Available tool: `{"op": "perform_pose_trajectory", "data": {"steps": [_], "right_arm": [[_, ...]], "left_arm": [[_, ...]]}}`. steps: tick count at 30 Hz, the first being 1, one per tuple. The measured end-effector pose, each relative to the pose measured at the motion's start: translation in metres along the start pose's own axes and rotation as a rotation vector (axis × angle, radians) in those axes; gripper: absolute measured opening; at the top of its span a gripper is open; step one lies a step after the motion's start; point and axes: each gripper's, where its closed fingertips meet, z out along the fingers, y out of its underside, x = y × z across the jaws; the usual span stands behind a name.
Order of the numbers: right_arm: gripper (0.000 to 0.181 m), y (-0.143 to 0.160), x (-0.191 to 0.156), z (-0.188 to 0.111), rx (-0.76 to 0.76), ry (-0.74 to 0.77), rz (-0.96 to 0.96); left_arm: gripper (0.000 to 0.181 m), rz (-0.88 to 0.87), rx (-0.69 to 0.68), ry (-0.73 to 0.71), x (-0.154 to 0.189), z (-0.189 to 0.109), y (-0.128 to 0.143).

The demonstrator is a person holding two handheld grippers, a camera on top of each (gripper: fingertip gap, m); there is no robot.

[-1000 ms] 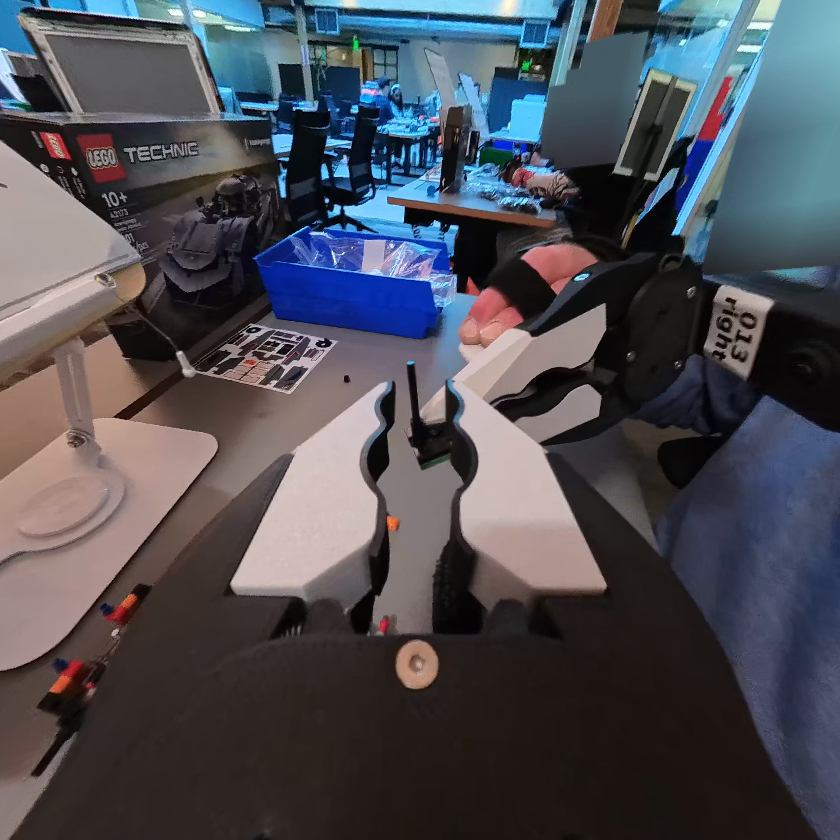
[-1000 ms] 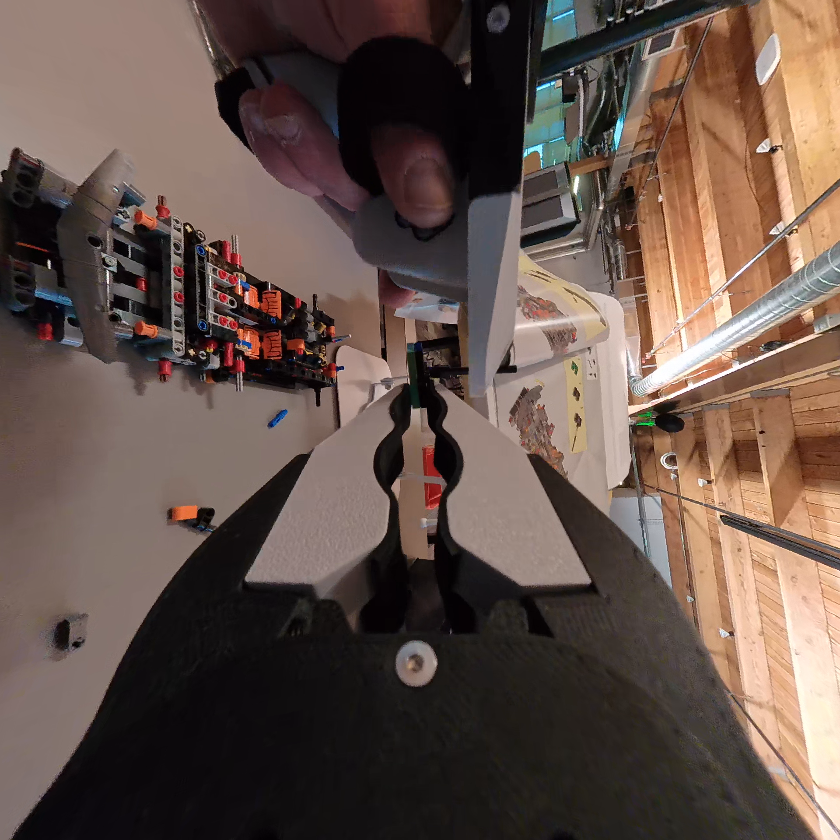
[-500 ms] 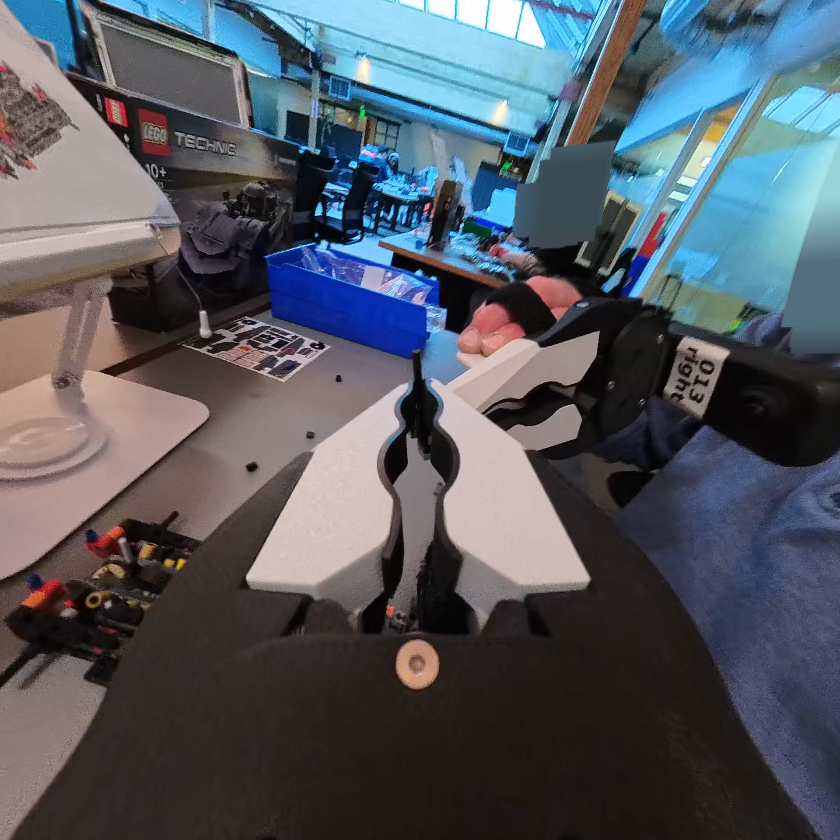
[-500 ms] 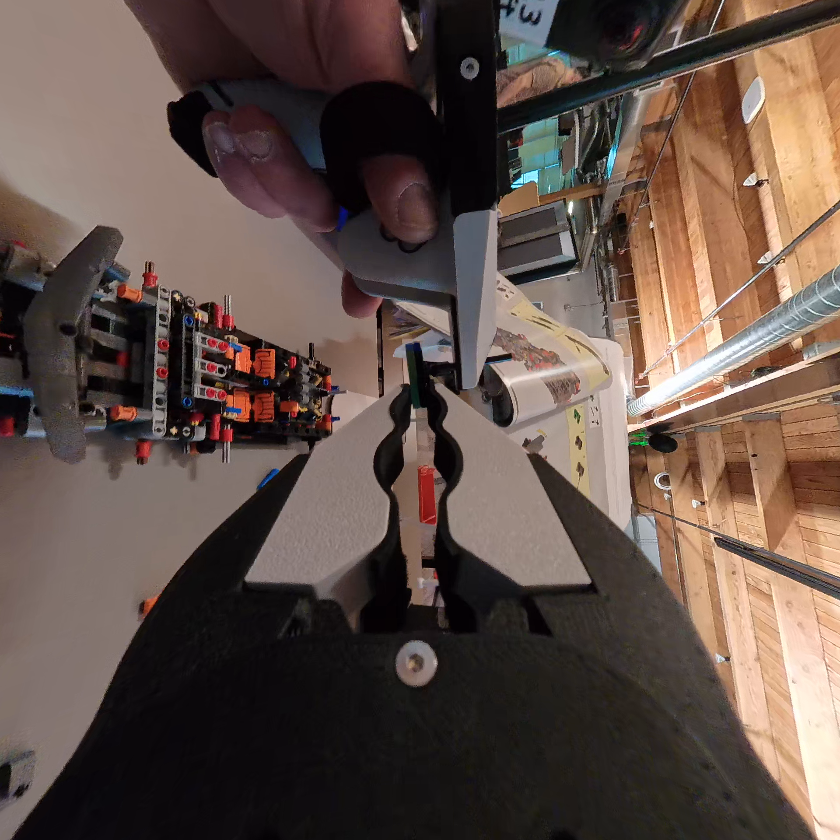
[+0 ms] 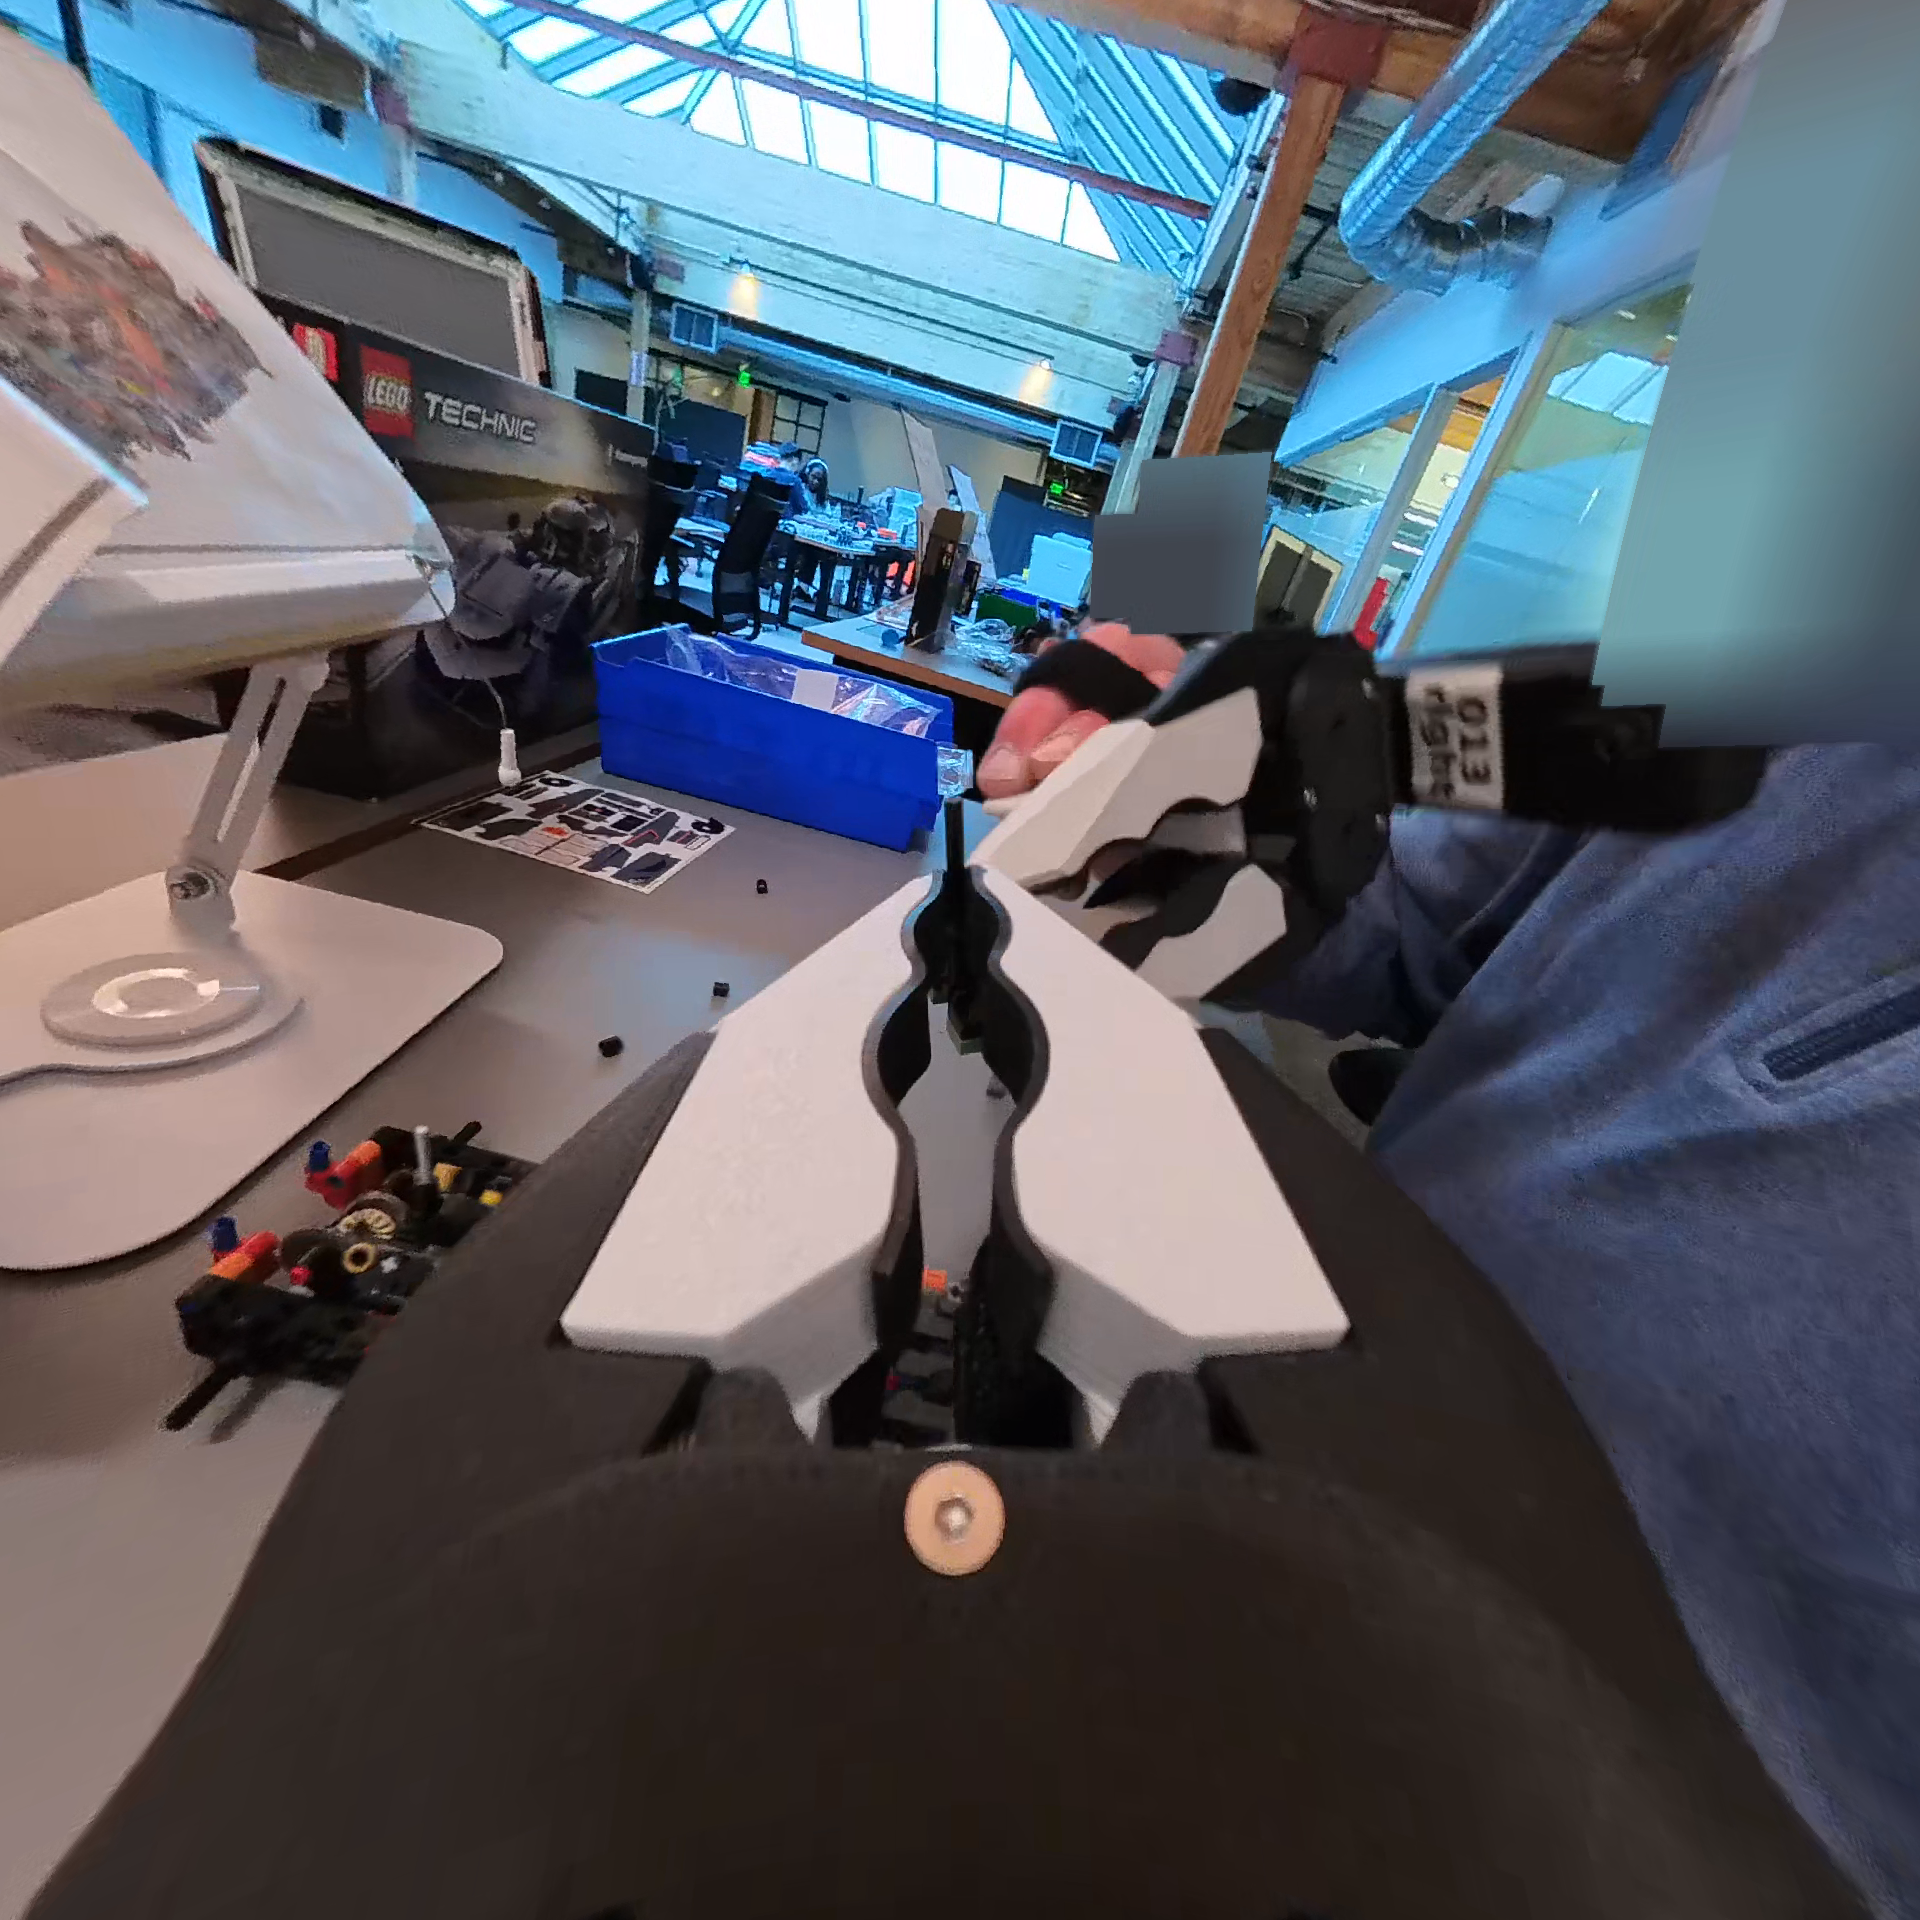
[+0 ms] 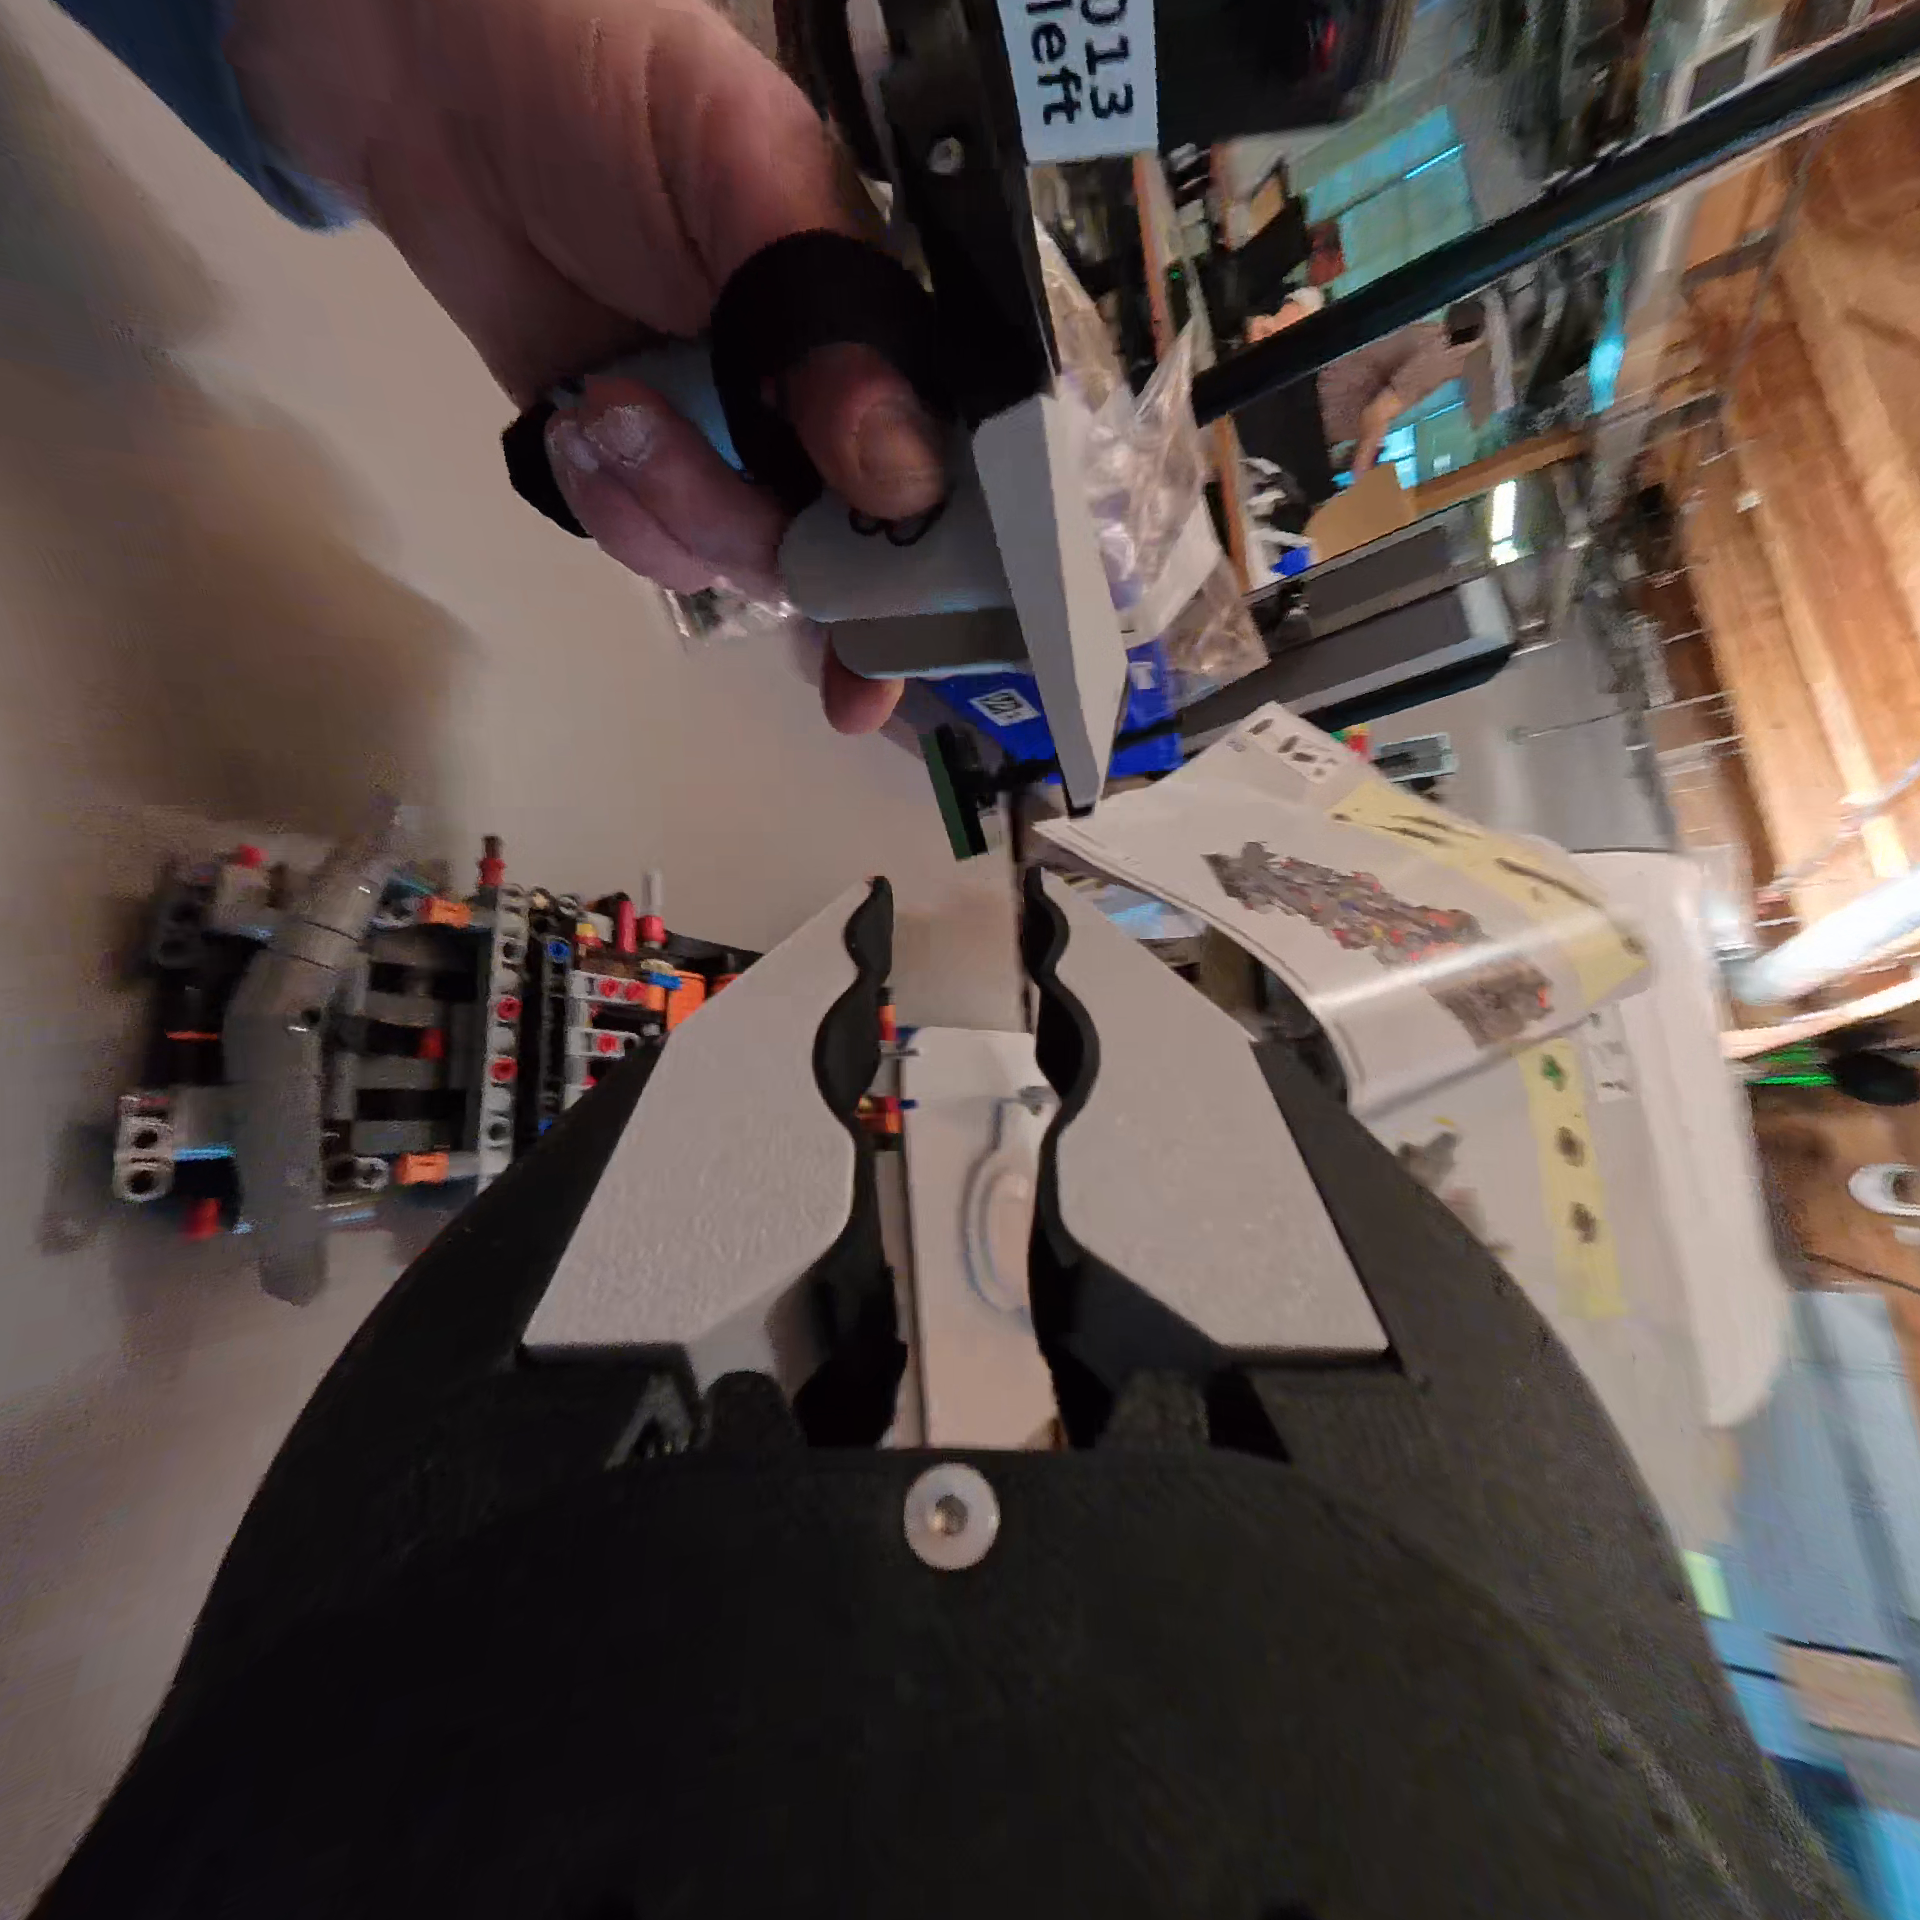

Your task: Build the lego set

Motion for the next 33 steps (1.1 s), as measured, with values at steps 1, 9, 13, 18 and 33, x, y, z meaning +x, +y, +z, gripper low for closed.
{"op": "perform_pose_trajectory", "data": {"steps": [1,9,13,18,33], "right_arm": [[0.023,0.0,-0.001,0.001,0.005,-0.038,0.049],[0.024,-0.017,-0.007,0.0,0.154,-0.384,0.601],[0.024,-0.021,-0.013,0.004,0.156,-0.469,0.686],[0.019,-0.027,-0.022,0.003,0.175,-0.607,0.833],[0.0,-0.035,-0.015,-0.003,0.287,-0.676,0.984]], "left_arm": [[0.0,0.023,-0.006,0.001,0.001,-0.003,0.0],[0.0,0.294,-0.1,-0.024,0.014,-0.011,0.01],[0.0,0.385,-0.119,-0.023,0.021,-0.012,0.012],[0.0,0.538,-0.147,-0.054,0.026,-0.013,0.014],[0.0,0.542,-0.047,-0.037,0.036,-0.017,0.0]]}}
